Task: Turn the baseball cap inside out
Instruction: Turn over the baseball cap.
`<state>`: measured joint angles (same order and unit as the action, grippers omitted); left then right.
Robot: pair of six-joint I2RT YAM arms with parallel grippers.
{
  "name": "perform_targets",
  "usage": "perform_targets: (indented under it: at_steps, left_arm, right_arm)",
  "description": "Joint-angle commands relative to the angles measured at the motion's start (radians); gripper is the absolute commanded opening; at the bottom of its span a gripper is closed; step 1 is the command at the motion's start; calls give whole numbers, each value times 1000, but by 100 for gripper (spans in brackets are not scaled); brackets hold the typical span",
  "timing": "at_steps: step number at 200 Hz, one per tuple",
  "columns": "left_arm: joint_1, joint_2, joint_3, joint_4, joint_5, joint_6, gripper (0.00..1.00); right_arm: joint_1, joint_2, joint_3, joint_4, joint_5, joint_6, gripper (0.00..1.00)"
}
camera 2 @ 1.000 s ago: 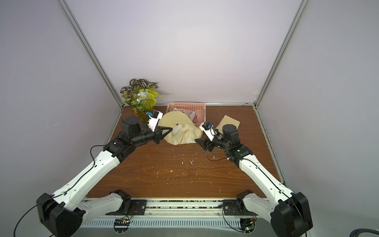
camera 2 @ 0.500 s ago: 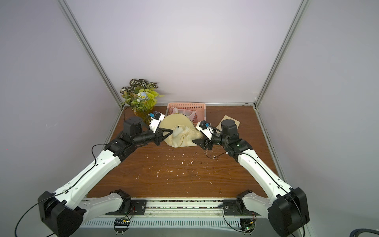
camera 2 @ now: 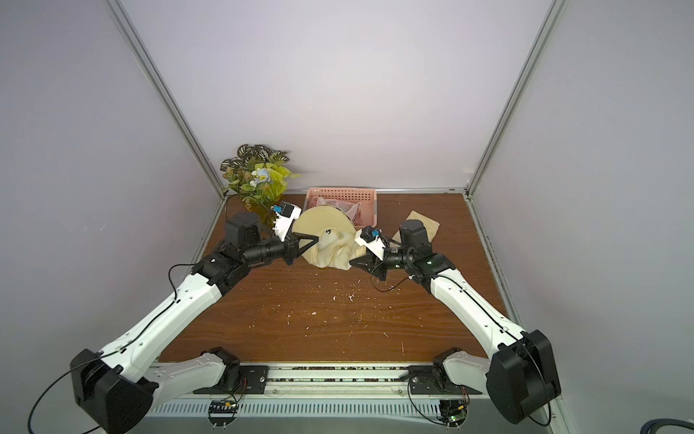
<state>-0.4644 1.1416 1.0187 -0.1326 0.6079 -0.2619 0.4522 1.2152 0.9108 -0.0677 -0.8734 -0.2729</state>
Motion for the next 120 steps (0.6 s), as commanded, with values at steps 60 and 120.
perform_targets:
  at_steps: [60, 120]
  left_arm:
    - [6, -5, 5, 158, -62, -152, 0]
    - [5, 3, -12, 369, -49, -455, 0]
  right_arm:
    - [16, -143, -107, 335, 355, 390, 0]
    - [152, -143, -94, 216, 1240, 523, 0]
